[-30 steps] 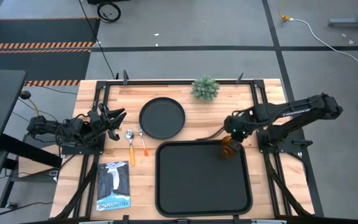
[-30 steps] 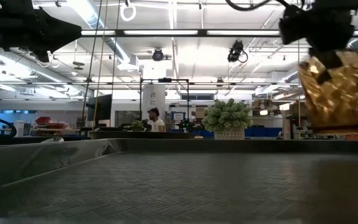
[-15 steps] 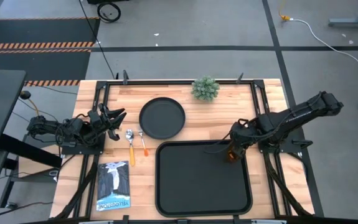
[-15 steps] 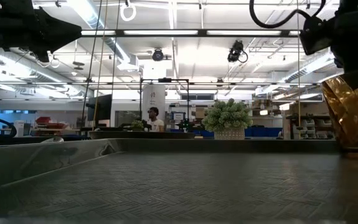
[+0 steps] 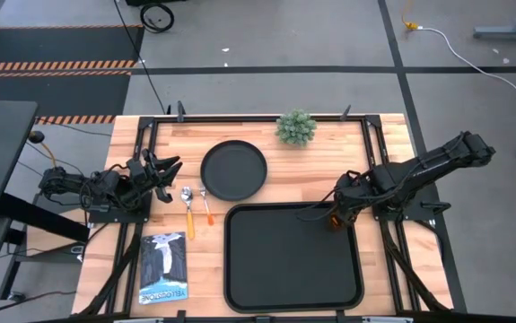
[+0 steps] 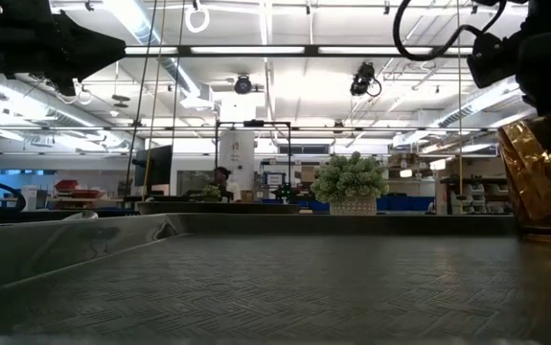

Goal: Pick and place plate/cup/fork/spoon on tray
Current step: Put the brown cup on the top right of the black tray, then put the black plate on the bottom left of the brown cup

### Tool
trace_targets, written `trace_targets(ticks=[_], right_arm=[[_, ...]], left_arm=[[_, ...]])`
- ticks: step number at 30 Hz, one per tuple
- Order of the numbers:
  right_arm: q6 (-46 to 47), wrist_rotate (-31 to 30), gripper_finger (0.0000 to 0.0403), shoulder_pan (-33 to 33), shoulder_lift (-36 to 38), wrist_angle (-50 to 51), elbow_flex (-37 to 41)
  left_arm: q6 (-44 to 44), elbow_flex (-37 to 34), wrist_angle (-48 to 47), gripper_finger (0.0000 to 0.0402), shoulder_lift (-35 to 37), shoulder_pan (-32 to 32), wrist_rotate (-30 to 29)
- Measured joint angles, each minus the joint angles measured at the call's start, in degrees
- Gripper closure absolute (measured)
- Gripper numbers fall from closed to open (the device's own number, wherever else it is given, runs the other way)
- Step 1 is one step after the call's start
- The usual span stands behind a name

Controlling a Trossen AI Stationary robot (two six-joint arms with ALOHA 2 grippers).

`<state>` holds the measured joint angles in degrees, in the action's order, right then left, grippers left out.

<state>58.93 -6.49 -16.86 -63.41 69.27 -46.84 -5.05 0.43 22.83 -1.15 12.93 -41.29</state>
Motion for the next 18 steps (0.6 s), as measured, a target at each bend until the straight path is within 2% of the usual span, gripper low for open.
trace_targets(ticks=[9, 18], right_arm=[[-1.2, -0.1, 0.026, 0.1, 0.1, 2.2, -6.4], [-6.9, -6.9, 0.0241, 4.3, 0.0, 2.1, -11.0]], left_arm=[[0.0, 0.0, 0.0, 0.0294, 0.0, 0.0, 0.0], [0.2, 0.0, 0.0, 0.0294, 0.0, 0.0, 0.0]])
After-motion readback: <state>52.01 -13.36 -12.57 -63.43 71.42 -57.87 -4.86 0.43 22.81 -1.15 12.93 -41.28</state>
